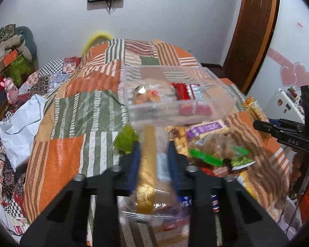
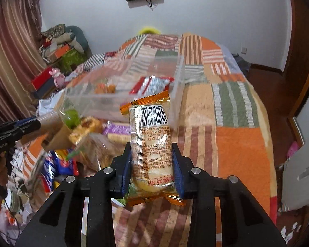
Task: Organize snacks
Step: 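Lower both held rolls into the clear box and open both grippers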
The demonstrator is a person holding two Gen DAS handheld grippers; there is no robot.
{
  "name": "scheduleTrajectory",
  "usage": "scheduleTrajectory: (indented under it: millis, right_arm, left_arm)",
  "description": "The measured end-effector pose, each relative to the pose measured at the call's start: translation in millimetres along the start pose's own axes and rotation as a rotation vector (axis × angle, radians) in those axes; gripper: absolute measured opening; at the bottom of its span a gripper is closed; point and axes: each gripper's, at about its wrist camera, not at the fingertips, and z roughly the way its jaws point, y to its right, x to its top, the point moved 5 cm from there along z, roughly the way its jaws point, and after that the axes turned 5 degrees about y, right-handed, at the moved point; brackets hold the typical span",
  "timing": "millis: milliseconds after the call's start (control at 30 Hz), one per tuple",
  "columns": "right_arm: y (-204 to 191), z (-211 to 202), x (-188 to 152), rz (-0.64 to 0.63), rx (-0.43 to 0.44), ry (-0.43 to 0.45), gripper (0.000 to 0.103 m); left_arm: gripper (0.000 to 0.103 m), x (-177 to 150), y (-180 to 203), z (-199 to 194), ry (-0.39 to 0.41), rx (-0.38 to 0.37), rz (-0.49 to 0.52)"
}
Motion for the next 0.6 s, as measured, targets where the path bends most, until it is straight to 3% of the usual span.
scheduleTrajectory:
  millis: [167,333,433,500,533,600]
  right_arm:
    - [-9.3,0.5,12.7,-0.008,0.016,0.031,0.032]
    - [-15.0,3.8,13.6,-0.01,0.033,0.03,0.032]
    - [-15.7,8.1,11.4,-0.004,0.043,0.018,0.032]
    - [-14.7,8.7,10.5,0.003,0.049,0.013,0.032]
    - [-14.3,9.7,9.4,0.006,0.049,0.01,0.032]
    - [-13.5,9.0,8.6,0.01,0.05,0.007,0.032]
  left_arm:
    - [0.0,21.2,0.6,-5.6,0.033,-0.018,-0.007]
    - [0.005,19.2,7.2,-3.6,0.005,-0.034,0.006]
    - [0.017,4.7,15.6,4.2,-0.046,-0.049,0.027]
    - [0.032,-4.0,21.6,10.7,-0.079,-0.07,0.028]
    - [0.035,-10.0,25.2,15.7,-0.1,-0.076,0.03]
    - [0.045,-15.1,30.1,19.8,-0.101,-0.049,0.055]
